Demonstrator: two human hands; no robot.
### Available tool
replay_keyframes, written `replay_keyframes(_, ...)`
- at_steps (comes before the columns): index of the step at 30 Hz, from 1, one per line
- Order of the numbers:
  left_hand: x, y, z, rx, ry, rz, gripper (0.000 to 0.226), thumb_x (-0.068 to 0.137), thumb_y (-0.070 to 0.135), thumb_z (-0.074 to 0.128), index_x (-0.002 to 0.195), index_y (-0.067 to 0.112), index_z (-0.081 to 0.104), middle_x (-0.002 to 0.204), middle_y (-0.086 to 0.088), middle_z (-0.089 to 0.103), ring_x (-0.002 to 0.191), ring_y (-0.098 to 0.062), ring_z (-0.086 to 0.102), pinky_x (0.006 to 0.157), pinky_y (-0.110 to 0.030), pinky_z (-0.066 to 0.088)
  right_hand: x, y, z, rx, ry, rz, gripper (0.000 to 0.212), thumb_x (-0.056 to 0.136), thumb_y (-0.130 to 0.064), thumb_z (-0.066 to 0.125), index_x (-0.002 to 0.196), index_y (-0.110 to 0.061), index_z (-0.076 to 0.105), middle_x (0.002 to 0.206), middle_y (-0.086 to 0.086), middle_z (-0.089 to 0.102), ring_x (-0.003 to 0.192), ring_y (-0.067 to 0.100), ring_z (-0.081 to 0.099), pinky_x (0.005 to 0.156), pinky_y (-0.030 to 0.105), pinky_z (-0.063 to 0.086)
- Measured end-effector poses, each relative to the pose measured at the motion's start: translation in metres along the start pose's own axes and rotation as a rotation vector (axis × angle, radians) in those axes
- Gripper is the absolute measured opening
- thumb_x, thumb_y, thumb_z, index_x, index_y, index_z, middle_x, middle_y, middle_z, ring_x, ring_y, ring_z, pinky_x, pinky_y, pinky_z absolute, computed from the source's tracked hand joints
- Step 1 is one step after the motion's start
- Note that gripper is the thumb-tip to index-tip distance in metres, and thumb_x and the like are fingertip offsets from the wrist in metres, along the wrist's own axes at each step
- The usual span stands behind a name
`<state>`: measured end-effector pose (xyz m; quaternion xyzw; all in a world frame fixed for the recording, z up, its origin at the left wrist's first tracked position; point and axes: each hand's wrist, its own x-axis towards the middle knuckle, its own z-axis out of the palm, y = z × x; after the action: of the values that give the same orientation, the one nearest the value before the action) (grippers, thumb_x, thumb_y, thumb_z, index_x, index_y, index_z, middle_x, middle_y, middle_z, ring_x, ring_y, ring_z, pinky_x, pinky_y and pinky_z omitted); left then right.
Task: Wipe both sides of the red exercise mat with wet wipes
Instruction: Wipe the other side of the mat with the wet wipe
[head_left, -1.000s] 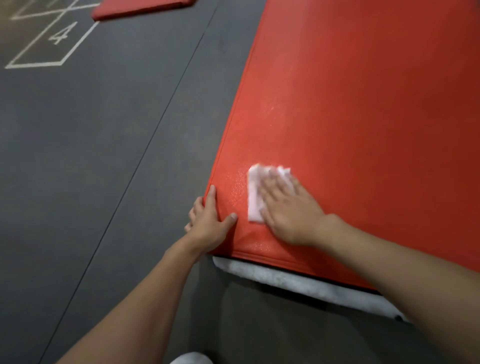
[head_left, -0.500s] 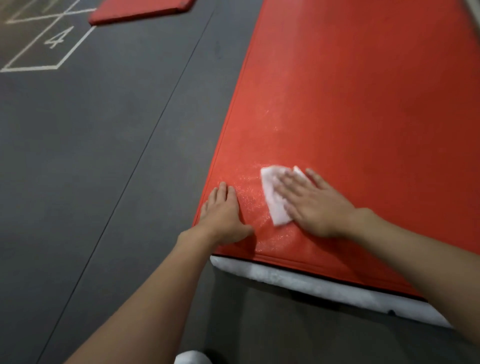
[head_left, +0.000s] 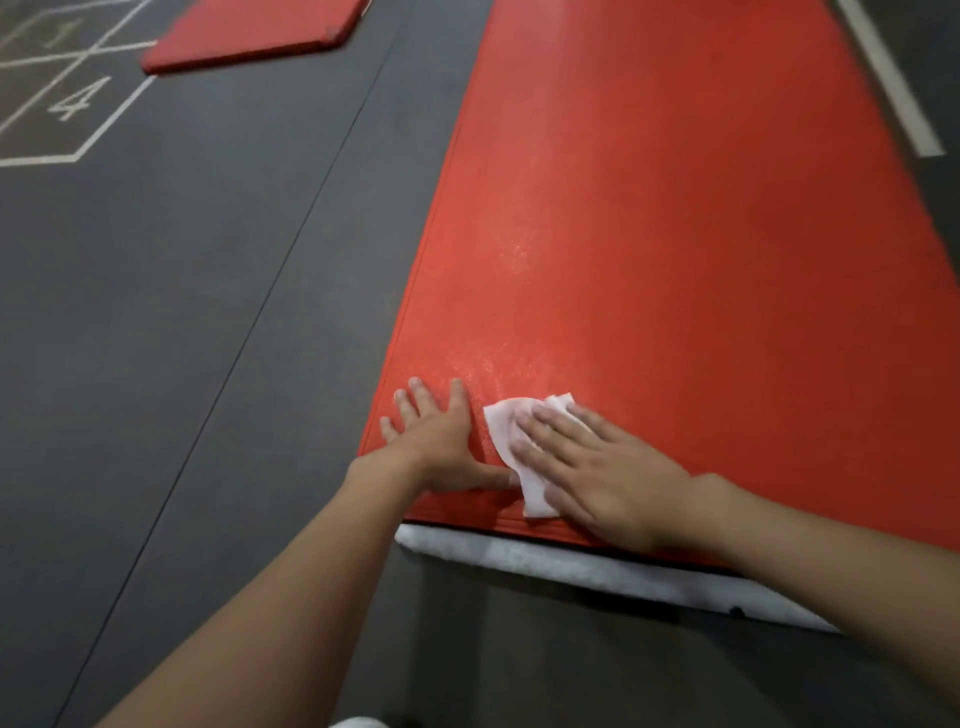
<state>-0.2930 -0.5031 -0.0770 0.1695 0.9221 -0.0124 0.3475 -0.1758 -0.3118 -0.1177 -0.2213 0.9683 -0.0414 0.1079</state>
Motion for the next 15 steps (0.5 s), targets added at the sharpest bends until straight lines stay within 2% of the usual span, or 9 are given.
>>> replay_keyframes(1, 0.000, 0.002, 0.000, 0.008, 0.002, -0.001, 0.140, 0.061, 0.080, 0.069, 0.150, 0.026, -0.025, 0.152, -0.028, -0.033, 0.143, -0.045, -0.025, 0.117, -0.062, -0.003, 0.000, 0.013, -0.003, 0.006, 0.000, 0.036, 0.061, 0.101, -0.047, -0.002, 0.157, -0.024, -0.010, 0.162, -0.001, -0.021, 0.147, 0.015, -0.028, 0.118, 0.042, -0.019)
replay_keyframes(4, -0.001, 0.008, 0.003, 0.035, 0.021, -0.024, 0.141, 0.059, 0.081, 0.069, 0.149, 0.030, -0.027, 0.151, -0.029, -0.033, 0.142, -0.048, -0.025, 0.115, -0.065, -0.002, 0.005, 0.033, -0.015, 0.030, 0.003, 0.368, 0.061, 0.101, -0.045, 0.003, 0.156, -0.023, -0.013, 0.164, 0.000, -0.019, 0.144, 0.015, -0.031, 0.119, 0.045, -0.018)
replay_keyframes(5, -0.001, 0.010, 0.005, 0.033, 0.034, -0.034, 0.140, 0.060, 0.080, 0.069, 0.149, 0.029, -0.026, 0.151, -0.029, -0.032, 0.142, -0.048, -0.025, 0.115, -0.066, -0.001, 0.006, 0.027, -0.011, 0.047, 0.031, 0.386, 0.062, 0.102, -0.044, 0.004, 0.156, -0.020, -0.013, 0.164, 0.004, -0.017, 0.144, 0.019, -0.030, 0.119, 0.046, -0.017)
replay_keyframes(6, -0.001, 0.012, 0.006, 0.037, 0.047, -0.037, 0.139, 0.062, 0.078, 0.070, 0.150, 0.029, -0.025, 0.152, -0.030, -0.032, 0.142, -0.048, -0.024, 0.114, -0.067, -0.001, 0.003, 0.016, -0.003, 0.049, 0.070, 0.319, 0.062, 0.102, -0.044, 0.003, 0.156, -0.017, -0.010, 0.164, 0.008, -0.015, 0.146, 0.024, -0.027, 0.120, 0.047, -0.017)
replay_keyframes(9, -0.004, 0.014, 0.007, 0.035, 0.059, -0.054, 0.134, 0.067, 0.073, 0.070, 0.150, 0.026, -0.024, 0.152, -0.029, -0.032, 0.142, -0.047, -0.025, 0.113, -0.068, -0.001, -0.015, 0.006, 0.003, -0.010, 0.029, 0.029, 0.060, 0.103, -0.045, 0.005, 0.157, -0.021, 0.002, 0.163, 0.004, -0.006, 0.151, 0.023, -0.013, 0.120, 0.046, -0.010)
replay_keyframes(10, -0.005, 0.016, 0.008, 0.033, 0.062, -0.054, 0.134, 0.069, 0.071, 0.071, 0.151, 0.024, -0.024, 0.152, -0.028, -0.032, 0.142, -0.045, -0.026, 0.113, -0.068, -0.001, -0.016, 0.020, 0.000, -0.009, 0.031, 0.060, 0.060, 0.102, -0.046, 0.002, 0.157, -0.024, -0.002, 0.164, 0.000, -0.010, 0.150, 0.019, -0.017, 0.120, 0.043, -0.013)
replay_keyframes(13, -0.009, 0.026, 0.010, 0.076, 0.115, 0.033, 0.126, 0.077, 0.059, 0.071, 0.152, 0.013, -0.019, 0.157, -0.020, -0.028, 0.146, -0.035, -0.024, 0.117, -0.058, -0.001, -0.012, 0.049, -0.013, 0.029, 0.003, 0.402, 0.061, 0.101, -0.045, 0.002, 0.156, -0.024, -0.011, 0.165, 0.000, -0.015, 0.146, 0.017, -0.027, 0.120, 0.043, -0.015)
replay_keyframes(14, -0.010, 0.030, 0.012, 0.102, 0.146, 0.080, 0.121, 0.081, 0.053, 0.071, 0.153, 0.010, -0.016, 0.159, -0.018, -0.024, 0.148, -0.033, -0.020, 0.119, -0.052, 0.001, -0.012, 0.045, -0.010, 0.037, 0.025, 0.427, 0.062, 0.101, -0.044, 0.004, 0.157, -0.021, -0.008, 0.165, 0.004, -0.013, 0.147, 0.020, -0.025, 0.121, 0.045, -0.013)
replay_keyframes(15, -0.011, 0.034, 0.014, 0.123, 0.169, 0.117, 0.117, 0.083, 0.047, 0.071, 0.153, 0.007, -0.013, 0.160, -0.018, -0.020, 0.149, -0.033, -0.016, 0.120, -0.048, 0.003, -0.014, 0.034, -0.003, 0.035, 0.061, 0.358, 0.062, 0.102, -0.043, 0.005, 0.158, -0.017, -0.002, 0.165, 0.008, -0.008, 0.149, 0.025, -0.020, 0.122, 0.048, -0.010)
